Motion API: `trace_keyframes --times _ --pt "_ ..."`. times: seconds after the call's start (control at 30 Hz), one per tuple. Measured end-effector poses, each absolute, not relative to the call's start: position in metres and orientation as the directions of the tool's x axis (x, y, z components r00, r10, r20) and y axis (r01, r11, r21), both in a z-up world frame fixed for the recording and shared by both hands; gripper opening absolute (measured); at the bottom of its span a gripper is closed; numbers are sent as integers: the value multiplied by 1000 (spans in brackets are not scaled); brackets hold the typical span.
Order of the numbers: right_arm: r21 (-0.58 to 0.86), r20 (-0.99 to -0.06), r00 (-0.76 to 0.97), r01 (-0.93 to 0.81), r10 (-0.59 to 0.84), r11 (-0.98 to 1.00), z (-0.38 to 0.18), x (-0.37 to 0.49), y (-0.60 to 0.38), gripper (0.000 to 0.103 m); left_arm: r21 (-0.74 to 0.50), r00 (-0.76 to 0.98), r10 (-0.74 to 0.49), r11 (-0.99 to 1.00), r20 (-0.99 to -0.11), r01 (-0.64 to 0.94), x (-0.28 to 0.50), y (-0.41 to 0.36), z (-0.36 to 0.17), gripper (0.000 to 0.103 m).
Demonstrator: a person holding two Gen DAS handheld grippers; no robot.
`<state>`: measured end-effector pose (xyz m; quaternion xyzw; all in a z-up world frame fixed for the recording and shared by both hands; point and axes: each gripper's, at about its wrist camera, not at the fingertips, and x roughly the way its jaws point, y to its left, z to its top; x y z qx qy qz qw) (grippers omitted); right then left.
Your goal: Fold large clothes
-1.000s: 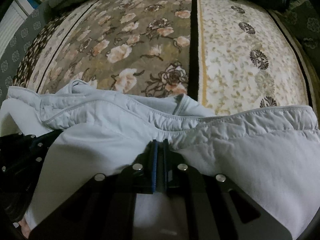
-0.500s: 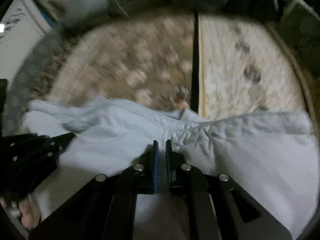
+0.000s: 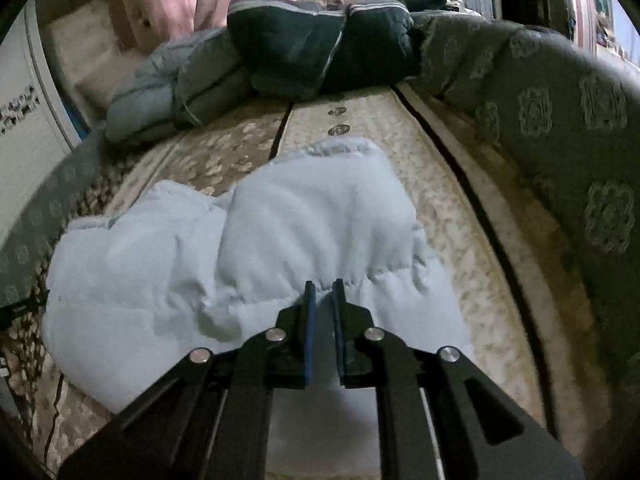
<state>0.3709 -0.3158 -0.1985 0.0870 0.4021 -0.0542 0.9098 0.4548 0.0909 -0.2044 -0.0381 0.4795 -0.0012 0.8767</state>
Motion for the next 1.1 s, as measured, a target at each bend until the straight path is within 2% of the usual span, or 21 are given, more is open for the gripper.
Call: trace_keyframes --times 0.07,0.13,0.6,0.67,0.73,0.77,0.9,0.93,1.0,1.03,1.07,1.1 --pt "73 -756 652 155 -46 985 -210 378 -311 8 -27 525 -14 999 -851 -17 460 84 -216 7" --pt "96 -763 646 150 -24 984 -222 385 -314 8 -13 502 -2 1000 -865 -18 467 79 -228 6" --pt "110 -767 642 114 11 987 -257 425 -319 2 -1 447 -4 1000 -895 7 508 73 -274 0" --pt "113 -773 634 117 13 987 -249 420 -320 3 20 453 16 1000 -892 6 505 71 -271 0" --pt "126 -767 641 125 17 984 -232 409 -325 7 37 476 33 999 -879 -1 493 71 -261 0" --pt "151 -754 656 118 37 982 -221 397 -328 11 21 486 15 1000 -874 7 483 73 -253 0" --pt "184 -710 702 99 63 978 -180 344 -338 11 -16 531 -32 999 -847 35 442 80 -223 3" --pt "192 -718 692 100 70 976 -175 333 -341 13 -27 536 -42 999 -843 36 431 83 -217 8" --pt "206 -741 665 101 88 973 -169 316 -345 31 -38 530 -49 999 -847 31 415 90 -209 15" --pt "199 -751 655 98 88 975 -169 311 -347 49 -44 530 -52 999 -847 27 408 93 -206 20" --pt "169 -755 651 90 70 981 -169 302 -346 53 -42 533 -47 999 -845 21 403 93 -206 23" --pt "127 -761 647 81 45 989 -171 294 -344 55 -29 545 -31 999 -838 13 393 95 -205 33"
